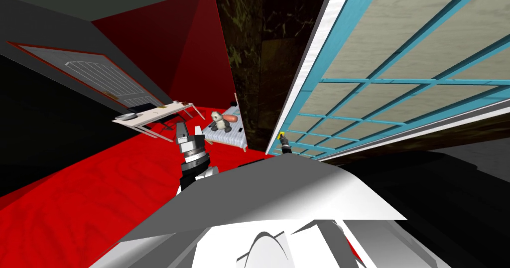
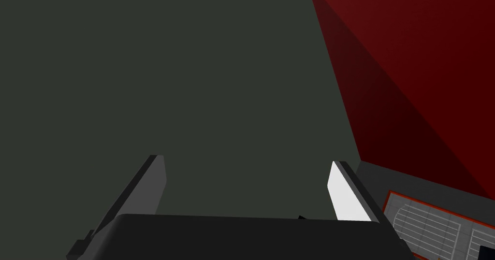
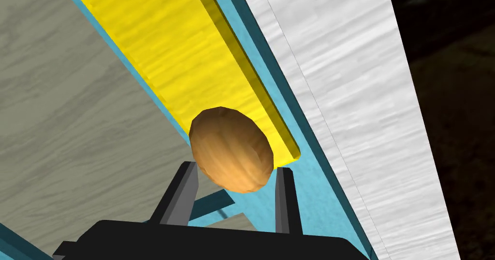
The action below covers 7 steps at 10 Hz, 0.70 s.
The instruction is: Pull the door open
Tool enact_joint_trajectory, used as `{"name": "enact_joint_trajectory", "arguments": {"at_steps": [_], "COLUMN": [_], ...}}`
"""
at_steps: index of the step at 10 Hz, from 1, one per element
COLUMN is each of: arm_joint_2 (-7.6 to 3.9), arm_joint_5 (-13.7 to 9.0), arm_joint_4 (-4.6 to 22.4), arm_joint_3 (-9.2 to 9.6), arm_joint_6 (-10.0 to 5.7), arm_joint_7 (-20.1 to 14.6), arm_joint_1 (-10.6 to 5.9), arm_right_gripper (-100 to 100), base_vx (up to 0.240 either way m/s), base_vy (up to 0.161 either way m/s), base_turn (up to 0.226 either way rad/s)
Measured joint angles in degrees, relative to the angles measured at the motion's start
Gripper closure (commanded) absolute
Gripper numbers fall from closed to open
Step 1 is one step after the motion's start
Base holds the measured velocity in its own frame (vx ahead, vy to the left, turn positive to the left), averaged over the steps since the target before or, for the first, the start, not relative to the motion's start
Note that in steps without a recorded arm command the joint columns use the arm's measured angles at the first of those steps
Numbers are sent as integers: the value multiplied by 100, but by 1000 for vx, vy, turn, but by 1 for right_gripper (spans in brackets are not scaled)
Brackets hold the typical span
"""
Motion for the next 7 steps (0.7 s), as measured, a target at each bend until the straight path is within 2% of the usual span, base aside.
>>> {"name": "enact_joint_trajectory", "arguments": {"at_steps": [3, 5, 7], "arm_joint_2": [-38, -108, -143], "arm_joint_5": [-203, -338, -453], "arm_joint_4": [-23, 101, 97], "arm_joint_3": [165, 246, 342], "arm_joint_6": [12, -40, -41], "arm_joint_7": [-454, -720, -983], "arm_joint_1": [29, -17, 0], "arm_right_gripper": [100, 100, 100], "base_vx": [-27, -25, -25], "base_vy": [-5, -4, -1], "base_turn": [16, 16, 10]}}
